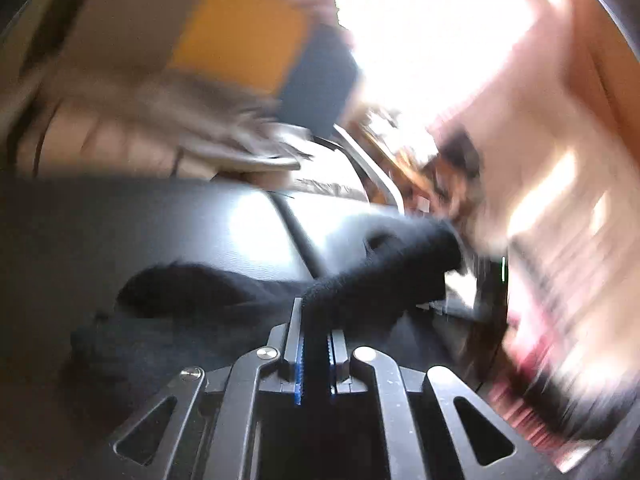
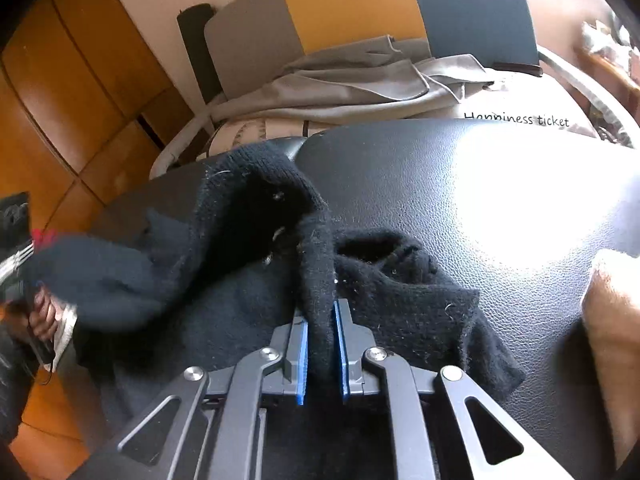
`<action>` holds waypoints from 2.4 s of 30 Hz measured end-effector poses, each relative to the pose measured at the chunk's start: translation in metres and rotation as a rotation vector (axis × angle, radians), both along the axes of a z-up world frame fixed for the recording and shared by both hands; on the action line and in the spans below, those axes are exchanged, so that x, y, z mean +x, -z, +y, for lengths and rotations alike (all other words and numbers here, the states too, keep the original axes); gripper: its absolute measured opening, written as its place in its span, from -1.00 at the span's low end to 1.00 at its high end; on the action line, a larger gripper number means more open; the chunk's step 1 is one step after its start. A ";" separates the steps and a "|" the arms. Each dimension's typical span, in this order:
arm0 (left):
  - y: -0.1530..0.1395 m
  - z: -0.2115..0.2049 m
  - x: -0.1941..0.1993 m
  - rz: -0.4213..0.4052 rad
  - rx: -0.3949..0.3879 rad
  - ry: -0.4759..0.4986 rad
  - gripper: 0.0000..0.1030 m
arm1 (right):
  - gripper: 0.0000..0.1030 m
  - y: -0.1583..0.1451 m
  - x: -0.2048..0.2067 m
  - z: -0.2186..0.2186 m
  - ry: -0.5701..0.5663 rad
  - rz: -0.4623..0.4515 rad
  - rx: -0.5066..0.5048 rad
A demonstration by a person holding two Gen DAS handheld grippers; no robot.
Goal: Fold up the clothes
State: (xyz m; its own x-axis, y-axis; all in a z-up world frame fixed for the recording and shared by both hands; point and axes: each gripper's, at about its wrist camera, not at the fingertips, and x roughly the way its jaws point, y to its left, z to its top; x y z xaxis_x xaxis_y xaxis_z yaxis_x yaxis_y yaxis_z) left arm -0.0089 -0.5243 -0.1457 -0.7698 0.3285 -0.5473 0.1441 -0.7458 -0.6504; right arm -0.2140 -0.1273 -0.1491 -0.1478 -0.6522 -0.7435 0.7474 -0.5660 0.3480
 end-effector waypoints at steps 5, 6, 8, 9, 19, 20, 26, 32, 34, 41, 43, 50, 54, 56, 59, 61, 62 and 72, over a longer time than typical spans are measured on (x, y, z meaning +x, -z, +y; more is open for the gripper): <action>0.038 -0.034 0.008 -0.123 0.111 -0.179 -0.55 | -0.76 0.007 -0.011 0.011 0.040 -0.082 -0.045; 0.039 -0.034 0.014 -0.126 0.083 -0.202 -0.51 | -0.73 0.008 -0.012 0.013 0.046 -0.097 -0.053; 0.039 -0.034 0.030 -0.121 0.030 -0.230 -0.46 | -0.52 0.006 -0.011 0.017 0.037 -0.129 -0.081; 0.038 -0.032 0.038 -0.113 0.013 -0.235 -0.42 | -0.33 0.005 -0.011 0.019 0.032 -0.146 -0.095; 0.001 0.070 0.110 -0.130 -0.461 -0.133 -0.26 | 0.37 0.006 0.038 0.058 -0.025 -0.154 -0.092; 0.000 0.083 0.109 -0.143 -0.530 -0.120 -0.25 | 0.38 0.007 0.041 0.062 -0.018 -0.158 -0.102; 0.015 0.148 0.100 -0.230 -0.871 -0.042 -0.25 | 0.54 0.013 0.050 0.069 0.027 -0.171 -0.161; 0.036 0.132 0.091 -0.369 -0.916 -0.111 -0.76 | 0.78 0.011 0.061 0.059 -0.026 -0.093 -0.126; 0.014 0.107 0.104 -0.290 -0.675 -0.164 -0.91 | 0.81 0.011 0.067 0.052 -0.060 -0.042 -0.084; -0.010 0.044 0.188 0.041 0.081 -0.230 -0.93 | 0.82 0.015 0.068 0.055 -0.087 -0.003 -0.083; 0.022 0.041 0.199 -0.054 0.130 -0.265 -0.93 | 0.82 0.017 0.066 0.058 -0.088 -0.008 -0.102; 0.050 0.048 0.225 -0.112 0.115 -0.355 -0.62 | 0.82 0.011 0.051 0.069 -0.048 -0.174 -0.168; 0.012 0.058 0.194 -0.119 -0.190 -0.328 -0.40 | 0.82 0.004 0.052 0.075 -0.044 -0.175 -0.169; 0.006 0.071 0.170 -0.154 -0.345 -0.272 -0.34 | 0.63 0.005 0.057 0.072 -0.051 -0.138 -0.126; 0.018 0.098 0.130 -0.289 -0.579 -0.182 -0.34 | -0.17 0.007 0.062 0.066 -0.036 -0.067 -0.023; 0.035 0.105 0.118 -0.378 -0.600 -0.127 -0.63 | -0.62 0.005 0.060 0.066 -0.025 -0.063 -0.010; 0.041 0.107 0.116 -0.406 -0.592 -0.110 -0.82 | -0.80 0.001 0.062 0.073 -0.020 -0.054 -0.010; 0.018 0.094 0.186 -0.278 -0.387 -0.319 -0.42 | -0.86 0.007 0.076 0.144 0.050 -0.040 0.066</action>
